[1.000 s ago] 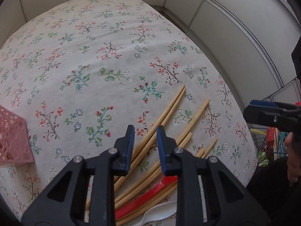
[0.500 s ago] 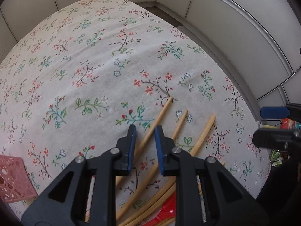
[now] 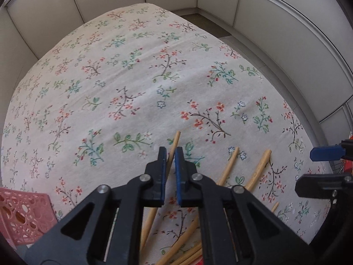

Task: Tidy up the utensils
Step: 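Return both tools to the chopstick pile and grasp one chopstick each, then lift the held chopsticks and carry both tools over the pink holder, then open the left tool over the holder while the right tool releases its chopstick into it, then move both open tools back toward the remaining chopsticks and spoons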

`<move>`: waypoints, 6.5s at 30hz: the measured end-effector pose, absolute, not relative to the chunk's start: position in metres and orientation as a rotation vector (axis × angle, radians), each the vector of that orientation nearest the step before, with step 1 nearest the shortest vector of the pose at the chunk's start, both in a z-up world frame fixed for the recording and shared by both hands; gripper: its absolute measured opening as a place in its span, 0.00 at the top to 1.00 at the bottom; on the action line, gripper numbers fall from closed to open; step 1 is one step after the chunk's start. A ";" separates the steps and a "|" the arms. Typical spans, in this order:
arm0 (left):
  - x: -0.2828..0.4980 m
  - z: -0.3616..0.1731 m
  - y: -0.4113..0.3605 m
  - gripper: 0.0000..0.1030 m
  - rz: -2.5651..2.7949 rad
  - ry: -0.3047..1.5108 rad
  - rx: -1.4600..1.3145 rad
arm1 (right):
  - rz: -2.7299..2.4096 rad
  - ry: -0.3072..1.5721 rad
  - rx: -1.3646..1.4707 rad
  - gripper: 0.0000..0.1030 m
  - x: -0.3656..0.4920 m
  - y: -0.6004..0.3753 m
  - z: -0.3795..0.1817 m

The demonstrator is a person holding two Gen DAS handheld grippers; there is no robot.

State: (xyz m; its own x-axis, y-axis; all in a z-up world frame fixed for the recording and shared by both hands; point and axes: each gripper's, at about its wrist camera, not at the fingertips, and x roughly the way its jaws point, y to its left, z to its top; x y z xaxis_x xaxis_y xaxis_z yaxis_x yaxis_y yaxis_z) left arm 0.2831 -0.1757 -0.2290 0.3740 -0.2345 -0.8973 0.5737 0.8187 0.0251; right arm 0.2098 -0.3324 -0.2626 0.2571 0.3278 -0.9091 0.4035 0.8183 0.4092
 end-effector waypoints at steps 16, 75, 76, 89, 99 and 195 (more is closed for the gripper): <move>0.234 -0.150 -0.060 0.93 -0.442 0.944 0.099 | 0.028 1.333 0.635 0.38 0.249 -0.282 -0.270; 0.179 -0.050 0.021 0.95 -0.321 0.433 -0.021 | 0.081 0.555 0.169 0.95 0.197 -0.164 -0.066; 0.178 -0.048 0.023 0.95 -0.320 0.421 -0.025 | 0.087 0.539 0.165 0.95 0.195 -0.162 -0.061; 0.180 -0.028 0.070 0.95 -0.194 0.281 -0.114 | 0.165 0.449 0.195 0.95 0.185 -0.145 -0.027; 0.196 -0.033 0.068 0.95 -0.130 0.217 -0.060 | 0.211 0.432 0.220 0.95 0.191 -0.122 -0.023; 0.235 -0.223 -0.166 0.49 -0.615 1.198 0.238 | -0.179 1.333 0.362 0.15 0.166 -0.326 -0.231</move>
